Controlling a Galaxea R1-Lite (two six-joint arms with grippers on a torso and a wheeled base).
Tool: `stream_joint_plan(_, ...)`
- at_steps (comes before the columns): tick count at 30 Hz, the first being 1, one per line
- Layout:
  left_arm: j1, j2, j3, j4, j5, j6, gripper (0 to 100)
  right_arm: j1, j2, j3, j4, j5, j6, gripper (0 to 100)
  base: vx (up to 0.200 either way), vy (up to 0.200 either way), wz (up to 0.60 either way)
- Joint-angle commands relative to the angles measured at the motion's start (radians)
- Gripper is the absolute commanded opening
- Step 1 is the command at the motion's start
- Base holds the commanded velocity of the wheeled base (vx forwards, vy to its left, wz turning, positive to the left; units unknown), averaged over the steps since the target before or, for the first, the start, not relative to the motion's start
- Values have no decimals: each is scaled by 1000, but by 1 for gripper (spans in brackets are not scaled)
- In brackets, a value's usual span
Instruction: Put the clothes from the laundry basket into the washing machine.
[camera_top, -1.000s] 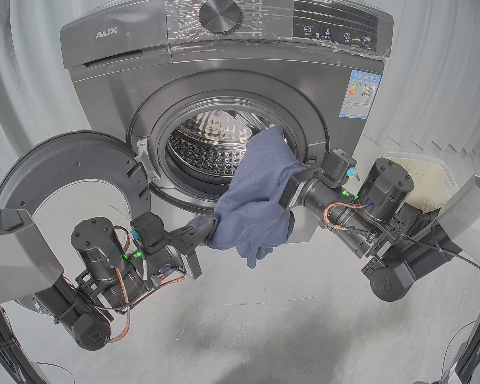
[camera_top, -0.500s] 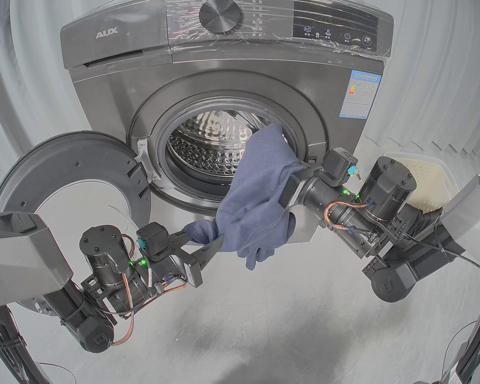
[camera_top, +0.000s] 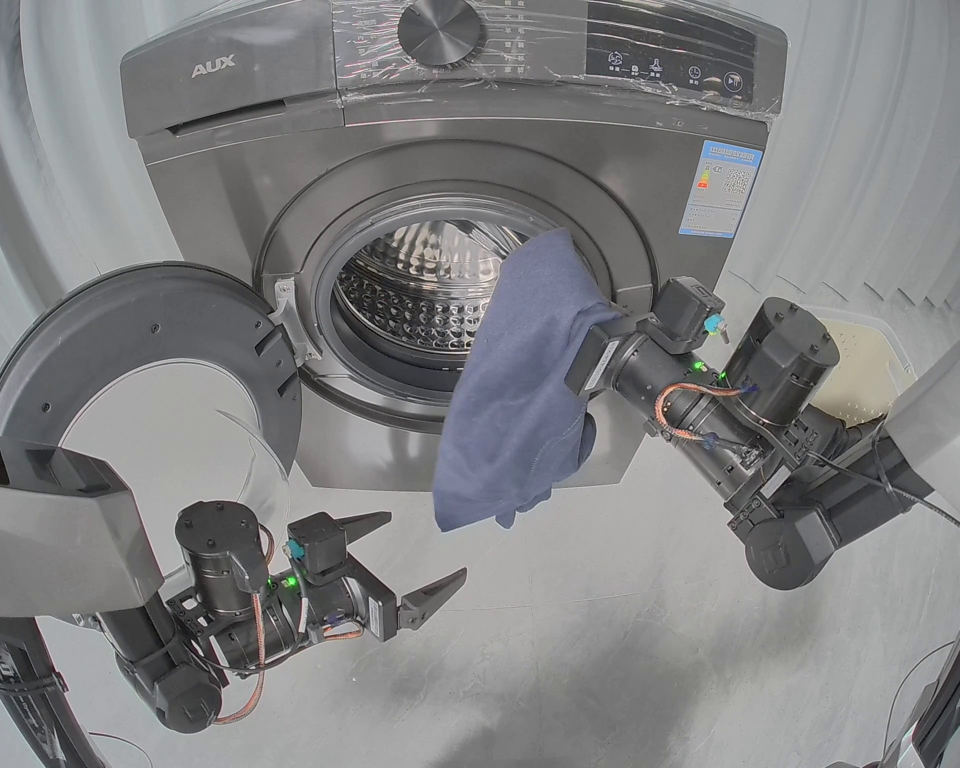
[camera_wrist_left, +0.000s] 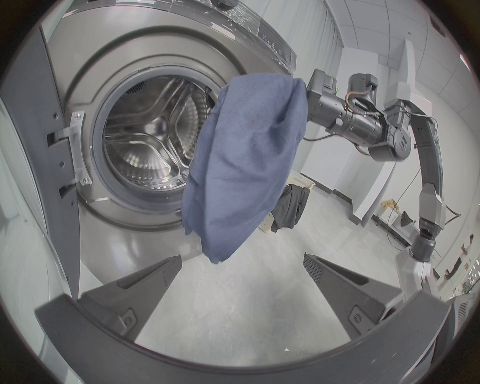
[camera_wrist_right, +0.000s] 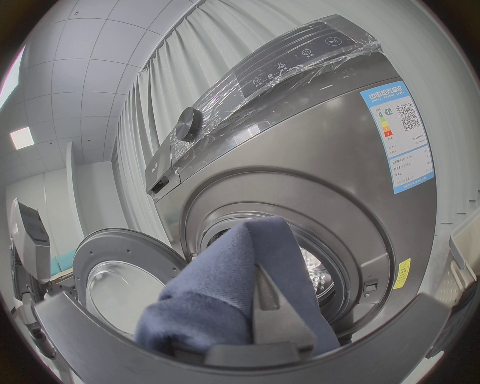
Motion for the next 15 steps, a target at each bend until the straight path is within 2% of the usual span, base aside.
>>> stream_joint_plan(1, -2, 25, 30, 1, -2, 10, 100, -4, 1, -3, -1, 0, 0, 0, 0, 0, 0)
stream_joint_plan(5, 1, 28, 13, 1, -11, 28, 100, 0, 5, 11, -2, 0, 1, 0, 0, 0, 0)
stream_joint_plan(11, -13, -30, -68, 1, -14, 13, 100, 9, 1, 54, -2, 0, 0, 0, 0, 0, 0)
stream_joint_plan(15, -49, -46, -209, 2, -3, 10, 100, 11, 7, 66, 1, 0, -3, 0, 0, 0, 0)
